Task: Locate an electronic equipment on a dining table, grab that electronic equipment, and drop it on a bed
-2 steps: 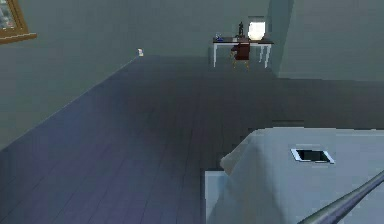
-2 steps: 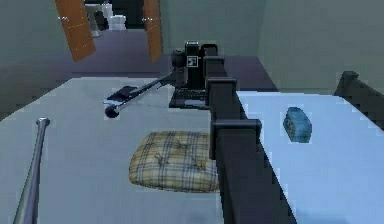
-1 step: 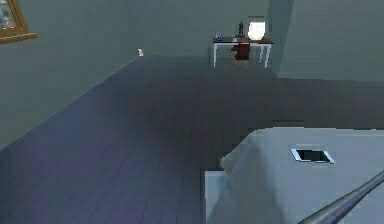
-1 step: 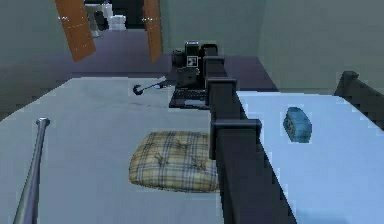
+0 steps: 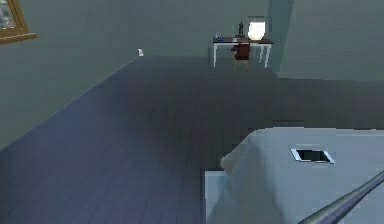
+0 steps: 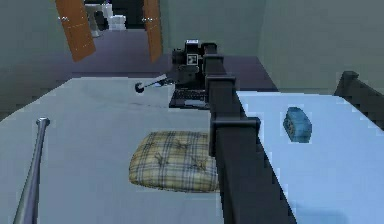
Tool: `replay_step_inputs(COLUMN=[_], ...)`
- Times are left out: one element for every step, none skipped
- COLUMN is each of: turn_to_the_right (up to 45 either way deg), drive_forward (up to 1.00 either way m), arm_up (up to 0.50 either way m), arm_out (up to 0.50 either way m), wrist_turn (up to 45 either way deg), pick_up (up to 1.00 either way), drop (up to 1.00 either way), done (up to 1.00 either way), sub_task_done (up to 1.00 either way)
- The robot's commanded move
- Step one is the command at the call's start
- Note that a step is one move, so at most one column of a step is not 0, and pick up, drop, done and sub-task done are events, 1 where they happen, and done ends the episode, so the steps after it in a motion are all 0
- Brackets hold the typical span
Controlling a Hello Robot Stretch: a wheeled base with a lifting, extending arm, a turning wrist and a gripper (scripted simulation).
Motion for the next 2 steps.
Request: replay_step_inputs(turn_to_the_right=[0.0,0.0], drive_forward=[0.00,0.00], arm_up=[0.00,-0.04], arm_out=[0.00,0.00], wrist_turn=[42.0,0.0], pick_up=[0.00,0.00], drop=[0.00,0.00], done=[0.00,0.00], sub_task_done=[0.00,0.00])
